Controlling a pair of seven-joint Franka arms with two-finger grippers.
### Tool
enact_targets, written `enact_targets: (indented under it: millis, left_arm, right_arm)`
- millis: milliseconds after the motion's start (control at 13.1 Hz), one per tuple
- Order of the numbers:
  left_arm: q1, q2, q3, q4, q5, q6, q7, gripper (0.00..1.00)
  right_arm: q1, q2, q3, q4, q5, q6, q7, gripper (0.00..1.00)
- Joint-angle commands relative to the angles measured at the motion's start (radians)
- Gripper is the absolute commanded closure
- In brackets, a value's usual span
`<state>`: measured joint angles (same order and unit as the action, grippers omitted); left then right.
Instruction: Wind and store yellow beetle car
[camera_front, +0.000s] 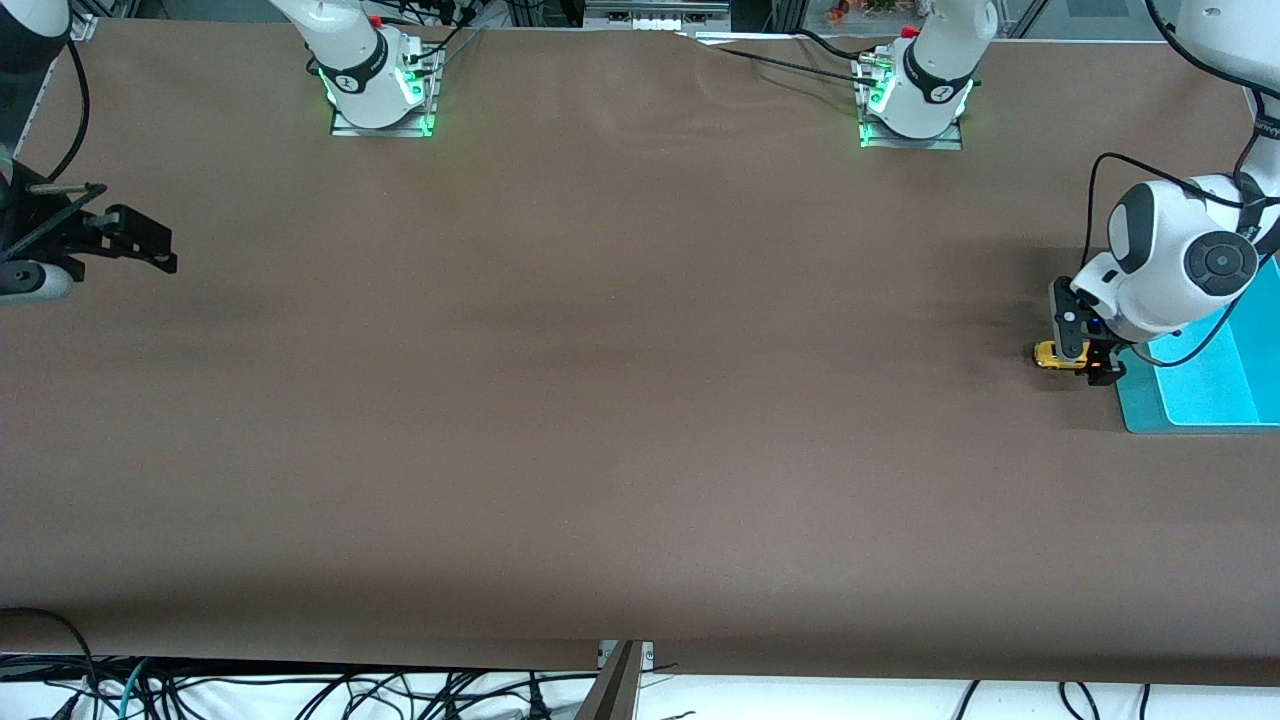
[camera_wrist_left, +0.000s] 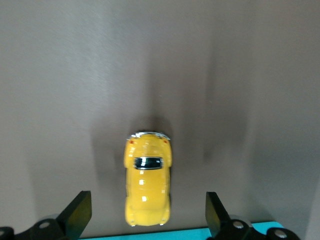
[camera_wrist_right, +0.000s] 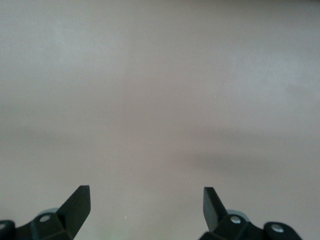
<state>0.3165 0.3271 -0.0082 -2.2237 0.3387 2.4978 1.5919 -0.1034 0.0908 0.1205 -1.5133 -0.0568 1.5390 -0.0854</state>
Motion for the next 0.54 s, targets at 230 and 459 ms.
enact_targets:
  millis: [230,459]
  left_arm:
    - [0.044,0.055,-0.015,-0.011,0.023,0.070,0.010,0.00]
    - [0.044,0.066,-0.015,-0.010,0.022,0.070,0.008,0.00]
  right_arm:
    - [0.022,-0.023,-0.064,-0.031,0.000,-0.013,0.017,0.00]
    - [0.022,-0.022,-0.065,-0.033,0.000,-0.014,0.010,0.00]
